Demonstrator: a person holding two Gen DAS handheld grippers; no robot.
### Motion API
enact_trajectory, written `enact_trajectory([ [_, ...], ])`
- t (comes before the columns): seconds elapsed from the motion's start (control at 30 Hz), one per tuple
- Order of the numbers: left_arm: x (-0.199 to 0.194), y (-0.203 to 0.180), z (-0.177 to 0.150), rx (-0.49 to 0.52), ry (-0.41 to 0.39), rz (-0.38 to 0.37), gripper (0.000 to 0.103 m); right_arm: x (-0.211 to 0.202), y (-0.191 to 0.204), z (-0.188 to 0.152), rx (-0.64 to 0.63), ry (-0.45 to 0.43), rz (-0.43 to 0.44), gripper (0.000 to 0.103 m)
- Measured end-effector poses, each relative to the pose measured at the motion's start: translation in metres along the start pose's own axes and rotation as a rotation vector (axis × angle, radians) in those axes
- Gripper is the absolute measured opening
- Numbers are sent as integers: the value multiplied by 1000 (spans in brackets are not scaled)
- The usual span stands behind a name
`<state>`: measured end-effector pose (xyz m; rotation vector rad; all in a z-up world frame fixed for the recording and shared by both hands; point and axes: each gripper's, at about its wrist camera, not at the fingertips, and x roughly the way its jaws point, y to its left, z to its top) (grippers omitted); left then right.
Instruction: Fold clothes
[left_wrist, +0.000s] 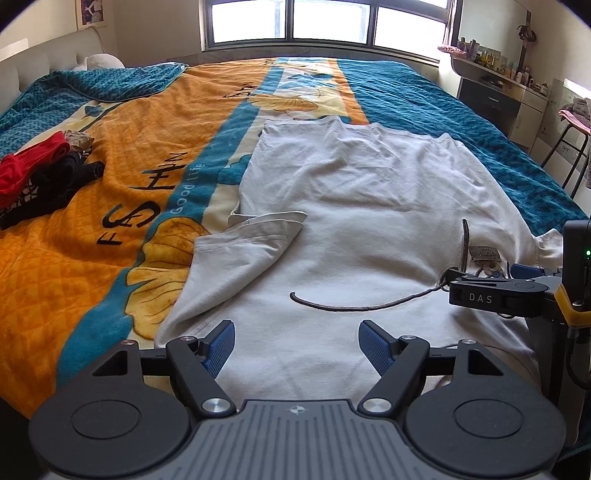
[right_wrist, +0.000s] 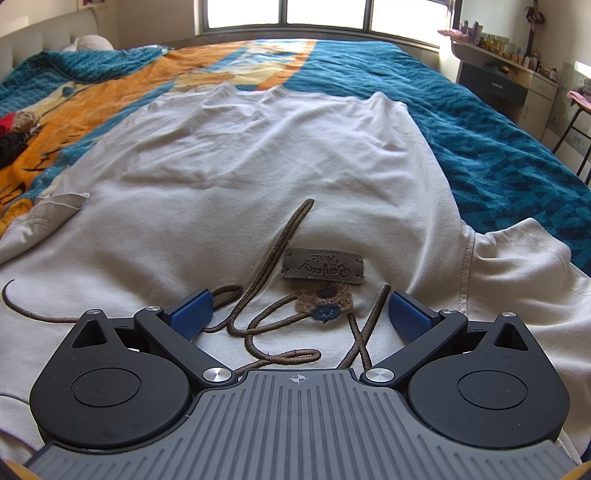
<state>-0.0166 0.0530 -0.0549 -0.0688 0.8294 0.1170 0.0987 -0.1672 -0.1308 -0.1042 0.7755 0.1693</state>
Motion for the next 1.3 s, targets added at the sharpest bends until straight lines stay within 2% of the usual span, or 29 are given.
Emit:
enact_trajectory([
  [0.37, -1, 75, 5, -150, -27, 67, 75, 1, -4, 4, 31, 18, 12, 103],
  [0.4, 2, 87, 8, -174, -27, 67, 75, -3, -4, 6, 45, 18, -2, 103],
  [0.5, 13, 117, 21, -232, -11, 50, 73, -42, 1, 12, 95, -60, -98, 103],
  [0.53, 20, 126, 26, -253, 3, 34, 71, -57, 3, 13, 112, -83, -93, 103],
  [0.6, 36, 138, 34, -269, 33, -13, 63, -84, 8, 13, 156, -98, -42, 103],
  [0.8, 96, 153, 54, -284, 118, -228, 46, -102, 16, 9, 195, -100, 36, 103],
  [1.03, 133, 152, 65, -318, 178, -406, 36, -122, 24, 4, 239, -102, 124, 103],
  [1.13, 140, 147, 69, -311, 172, -402, 23, -130, 28, 2, 257, -103, 161, 103],
  [1.17, 143, 147, 70, -317, 174, -384, 9, -130, 28, 1, 258, -99, 162, 103],
  [1.2, 140, 148, 69, -319, 161, -362, 2, -129, 28, 1, 260, -93, 163, 103],
  [1.3, 121, 150, 67, -319, 96, -292, 0, -129, 25, -2, 273, -78, 187, 103],
])
